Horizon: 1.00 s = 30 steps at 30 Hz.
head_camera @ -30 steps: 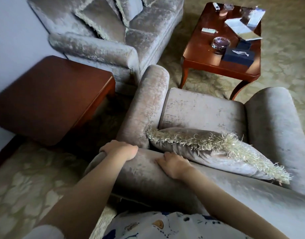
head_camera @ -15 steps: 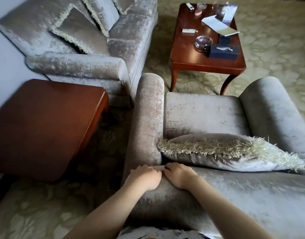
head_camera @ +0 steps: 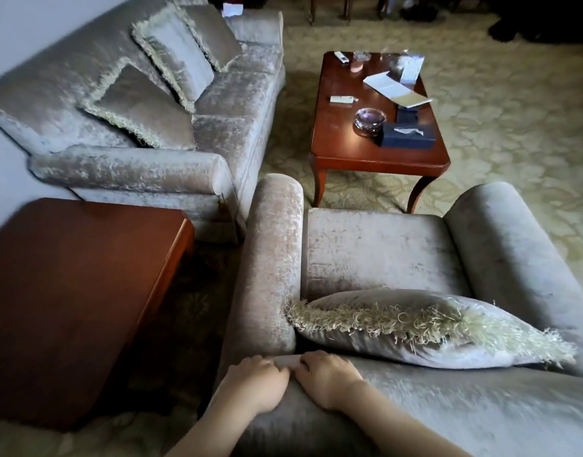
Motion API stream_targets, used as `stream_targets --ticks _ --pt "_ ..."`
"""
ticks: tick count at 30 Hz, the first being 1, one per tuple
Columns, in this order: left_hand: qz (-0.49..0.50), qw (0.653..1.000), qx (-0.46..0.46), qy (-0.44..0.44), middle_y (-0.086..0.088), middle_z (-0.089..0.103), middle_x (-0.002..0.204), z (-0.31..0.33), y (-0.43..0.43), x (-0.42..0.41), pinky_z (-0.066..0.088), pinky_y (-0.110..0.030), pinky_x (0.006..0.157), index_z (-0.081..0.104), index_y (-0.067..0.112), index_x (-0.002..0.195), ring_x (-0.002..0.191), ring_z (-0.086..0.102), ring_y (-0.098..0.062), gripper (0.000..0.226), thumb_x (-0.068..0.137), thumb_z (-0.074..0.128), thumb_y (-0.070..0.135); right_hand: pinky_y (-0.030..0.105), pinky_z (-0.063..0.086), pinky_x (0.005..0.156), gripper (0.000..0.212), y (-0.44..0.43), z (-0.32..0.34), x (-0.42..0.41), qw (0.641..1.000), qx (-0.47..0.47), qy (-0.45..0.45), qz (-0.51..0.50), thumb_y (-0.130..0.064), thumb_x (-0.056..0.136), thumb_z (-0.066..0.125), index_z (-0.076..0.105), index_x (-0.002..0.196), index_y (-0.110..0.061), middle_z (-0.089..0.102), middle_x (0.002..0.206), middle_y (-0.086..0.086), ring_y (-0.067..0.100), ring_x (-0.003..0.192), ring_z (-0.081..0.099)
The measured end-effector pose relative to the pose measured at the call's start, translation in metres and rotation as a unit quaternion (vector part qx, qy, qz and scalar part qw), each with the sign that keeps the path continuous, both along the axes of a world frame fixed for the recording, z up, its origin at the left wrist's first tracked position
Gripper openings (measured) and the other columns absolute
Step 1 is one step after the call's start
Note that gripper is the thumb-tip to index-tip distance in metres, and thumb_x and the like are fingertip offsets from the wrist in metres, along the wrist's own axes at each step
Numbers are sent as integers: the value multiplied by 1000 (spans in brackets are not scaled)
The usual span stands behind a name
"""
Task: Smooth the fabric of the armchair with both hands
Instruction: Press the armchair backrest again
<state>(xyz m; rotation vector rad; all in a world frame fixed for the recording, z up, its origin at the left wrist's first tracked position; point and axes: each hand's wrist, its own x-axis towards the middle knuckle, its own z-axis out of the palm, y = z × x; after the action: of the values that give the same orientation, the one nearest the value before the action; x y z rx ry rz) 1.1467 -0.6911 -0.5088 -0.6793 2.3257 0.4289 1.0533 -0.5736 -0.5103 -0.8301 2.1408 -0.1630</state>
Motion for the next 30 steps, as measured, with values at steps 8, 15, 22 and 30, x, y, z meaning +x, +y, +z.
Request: stream_targets --ticks 8,15,22,30 --pt "12 999 20 25 -15 49 125 7 -28 -9 42 -46 94 43 14 107 115 48 -35 30 92 19 24 36 39 101 51 -21 12 -4 999 -13 9 -50 -48 89 36 58 119 -13 55 135 14 31 125 52" --pt "39 999 29 24 -9 58 124 1 -36 -10 44 -36 93 56 16 120 113 54 -27 49 92 31 48 36 46 88 42 -19 19 4 993 -52 48 -91 -42 88 42 62 107 -10 63 122 17 35 113 58" --pt "-128 991 -8 28 -14 47 132 16 9 -30 40 -44 95 47 14 123 122 44 -33 38 95 24 26 39 47 89 41 25 28 -16 993 -64 102 -5 -36 90 43 56 119 -11 60 126 16 36 114 57" --pt "-81 987 -24 137 -11 26 152 32 195 -94 11 -48 112 32 14 142 141 18 -26 73 89 21 63 36 49 85 29 208 42 -98 988 -27 137 -59 -30 94 42 60 108 -12 61 117 13 30 105 60"
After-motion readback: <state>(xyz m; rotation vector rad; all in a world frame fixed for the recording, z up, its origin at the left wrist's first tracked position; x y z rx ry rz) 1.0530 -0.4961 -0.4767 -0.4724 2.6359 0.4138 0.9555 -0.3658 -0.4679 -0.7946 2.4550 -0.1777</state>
